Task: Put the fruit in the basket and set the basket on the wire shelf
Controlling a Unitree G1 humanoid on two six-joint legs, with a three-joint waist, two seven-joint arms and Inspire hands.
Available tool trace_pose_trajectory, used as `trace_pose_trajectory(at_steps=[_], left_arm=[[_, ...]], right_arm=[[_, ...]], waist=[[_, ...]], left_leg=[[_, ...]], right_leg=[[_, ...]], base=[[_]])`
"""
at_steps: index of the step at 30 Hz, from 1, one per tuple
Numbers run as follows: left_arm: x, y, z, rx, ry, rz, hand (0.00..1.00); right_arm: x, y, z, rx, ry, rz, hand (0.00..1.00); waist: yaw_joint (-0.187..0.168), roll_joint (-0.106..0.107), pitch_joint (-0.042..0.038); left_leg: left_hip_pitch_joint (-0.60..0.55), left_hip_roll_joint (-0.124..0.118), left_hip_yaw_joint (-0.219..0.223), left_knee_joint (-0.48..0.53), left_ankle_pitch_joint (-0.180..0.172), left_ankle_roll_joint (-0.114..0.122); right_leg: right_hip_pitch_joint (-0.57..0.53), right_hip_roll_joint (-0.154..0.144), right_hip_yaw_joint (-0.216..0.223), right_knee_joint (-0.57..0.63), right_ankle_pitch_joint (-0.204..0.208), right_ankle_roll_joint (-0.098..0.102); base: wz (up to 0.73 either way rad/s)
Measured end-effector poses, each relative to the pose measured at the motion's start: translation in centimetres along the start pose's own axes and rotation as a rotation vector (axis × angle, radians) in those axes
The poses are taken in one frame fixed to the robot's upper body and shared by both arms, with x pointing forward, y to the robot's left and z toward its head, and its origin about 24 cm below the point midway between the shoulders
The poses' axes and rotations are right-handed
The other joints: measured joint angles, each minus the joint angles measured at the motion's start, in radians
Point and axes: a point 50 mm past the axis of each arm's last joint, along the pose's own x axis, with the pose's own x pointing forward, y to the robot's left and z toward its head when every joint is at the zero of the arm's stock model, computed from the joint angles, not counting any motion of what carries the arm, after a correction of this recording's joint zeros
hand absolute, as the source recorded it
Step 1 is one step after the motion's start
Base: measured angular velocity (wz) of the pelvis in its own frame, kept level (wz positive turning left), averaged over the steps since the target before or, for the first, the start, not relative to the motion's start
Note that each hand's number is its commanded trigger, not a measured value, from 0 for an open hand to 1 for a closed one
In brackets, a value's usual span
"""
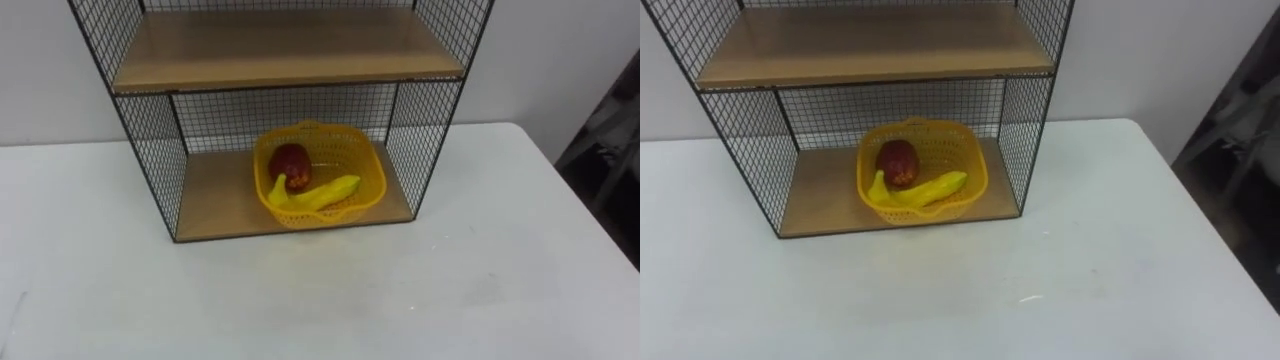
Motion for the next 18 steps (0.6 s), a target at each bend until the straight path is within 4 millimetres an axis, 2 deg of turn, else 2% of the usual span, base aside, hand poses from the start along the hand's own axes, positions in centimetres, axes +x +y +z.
trace_pose_trajectory(at_steps=[2, 6, 9, 10, 11, 12, 13, 15, 17, 18], left_arm=[[0.0, 0.8, -0.2, -0.02, -0.005, 0.018, 0.0], [0.1, 2.5, -1.4, -0.076, 0.037, 0.054, 0.0], [0.1, 2.6, -1.8, -0.063, 0.054, 0.035, 0.0], [0.1, 2.3, -1.8, -0.043, 0.054, 0.009, 0.0], [0.1, 2.2, -1.9, -0.021, 0.056, -0.007, 0.0], [0.0, 1.7, -2.2, 0.01, 0.073, -0.042, 0.0], [-0.2, 1.2, -2.4, 0.05, 0.08, -0.072, 0.0], [-0.4, 0.4, -2.9, 0.13, 0.083, -0.113, 0.0], [-0.8, -0.3, -3.5, 0.192, 0.105, -0.152, 0.0], [-0.9, -0.9, -3.7, 0.243, 0.114, -0.176, 0.0]], right_arm=[[1.0, -1.5, 0.0, 0.055, 0.07, -0.122, 0.0], [2.5, -8.2, -2.5, 0.115, 0.26, -0.405, 0.0], [2.0, -12.9, -5.3, 0.099, 0.394, -0.577, 0.0], [1.3, -14.7, -6.8, 0.063, 0.449, -0.617, 0.0], [0.8, -15.5, -7.6, 0.039, 0.476, -0.627, 0.0], [-0.3, -16.8, -9.4, -0.018, 0.537, -0.635, 0.0], [-1.7, -17.6, -11.2, -0.086, 0.604, -0.617, 0.0], [-3.8, -17.5, -13.6, -0.225, 0.691, -0.526, 0.0], [-5.1, -16.1, -15.0, -0.427, 0.738, -0.354, 0.0], [-5.5, -14.2, -15.5, -0.558, 0.728, -0.204, 0.0]], waist=[[-0.015, -0.008, -0.0035], [-0.05, -0.03, -0.0052], [-0.057, -0.044, -0.0045], [-0.056, -0.049, -0.0041], [-0.056, -0.048, -0.0041], [-0.054, -0.047, -0.0046], [-0.05, -0.043, -0.006], [-0.04, -0.036, -0.0064], [-0.036, -0.022, -0.0063], [-0.017, -0.009, -0.0038]], left_leg=[[-0.003, 0.0, 0.0, -0.001, 0.0, 0.0], [-0.011, 0.001, -0.003, -0.012, 0.005, -0.005], [-0.013, 0.003, -0.003, -0.013, 0.005, -0.006], [-0.013, 0.003, -0.003, -0.014, 0.003, -0.005], [-0.015, 0.004, -0.004, -0.013, 0.003, -0.005], [-0.02, 0.003, -0.006, -0.011, 0.004, -0.006], [-0.023, 0.003, -0.007, -0.006, 0.004, -0.01], [-0.025, 0.003, -0.005, 0.0, -0.001, -0.011], [-0.022, 0.004, 0.003, 0.002, -0.002, -0.01], [-0.014, 0.003, 0.011, 0.0, -0.003, -0.008]], right_leg=[[-0.006, -0.004, -0.003, 0.008, -0.004, 0.0], [-0.025, -0.006, -0.008, 0.021, -0.014, -0.006], [-0.031, -0.004, -0.003, 0.035, -0.021, -0.011], [-0.031, -0.003, -0.003, 0.036, -0.022, -0.012], [-0.03, -0.003, -0.002, 0.034, -0.022, -0.012], [-0.031, -0.003, -0.002, 0.035, -0.022, -0.012], [-0.031, -0.003, -0.003, 0.034, -0.022, -0.012], [-0.03, -0.002, 0.002, 0.034, -0.021, -0.011], [-0.03, 0.001, 0.014, 0.032, -0.018, -0.009], [-0.03, 0.001, 0.025, 0.032, -0.015, -0.007]], base=[[0.04], [0.01], [-0.05], [0.0], [0.0], [0.0], [0.03], [-0.04], [-0.15], [-0.15]])
